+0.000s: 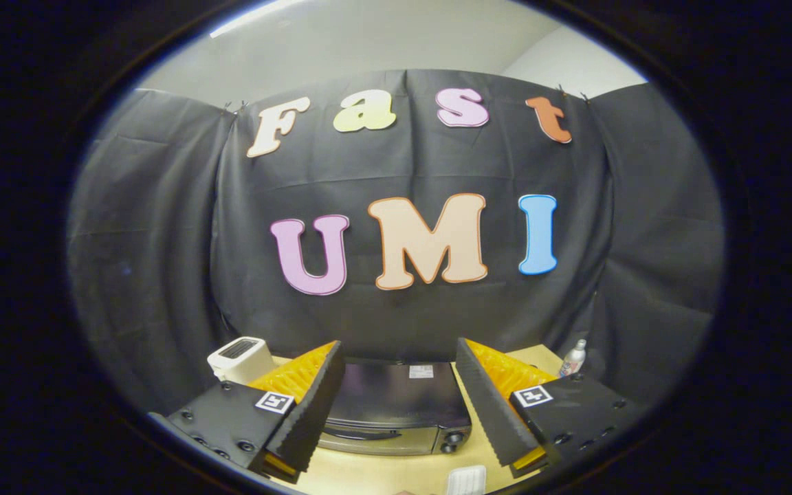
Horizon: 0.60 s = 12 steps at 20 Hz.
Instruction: Open the toaster oven, put the food inside, and close the toaster oven door.
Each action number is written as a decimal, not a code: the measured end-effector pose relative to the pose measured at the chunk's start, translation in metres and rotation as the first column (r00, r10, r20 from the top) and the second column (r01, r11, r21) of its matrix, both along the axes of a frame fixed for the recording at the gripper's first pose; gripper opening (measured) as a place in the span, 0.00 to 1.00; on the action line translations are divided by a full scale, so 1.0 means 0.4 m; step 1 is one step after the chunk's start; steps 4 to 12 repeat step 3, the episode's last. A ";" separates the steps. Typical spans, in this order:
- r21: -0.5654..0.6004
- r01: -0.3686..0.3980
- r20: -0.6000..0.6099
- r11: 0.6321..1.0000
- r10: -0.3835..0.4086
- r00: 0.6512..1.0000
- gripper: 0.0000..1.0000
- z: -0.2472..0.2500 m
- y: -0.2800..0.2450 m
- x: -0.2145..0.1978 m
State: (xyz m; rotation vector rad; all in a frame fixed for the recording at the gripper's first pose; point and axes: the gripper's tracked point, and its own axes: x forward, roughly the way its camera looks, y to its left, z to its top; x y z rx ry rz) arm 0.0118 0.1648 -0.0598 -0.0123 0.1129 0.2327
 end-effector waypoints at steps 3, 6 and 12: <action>-0.010 0.017 0.007 1.000 -0.017 1.000 1.00 0.007 -0.012 -0.016; -0.010 0.017 0.007 1.000 -0.017 1.000 1.00 0.007 -0.012 -0.016; -0.010 0.017 0.007 1.000 -0.017 1.000 1.00 0.007 -0.012 -0.016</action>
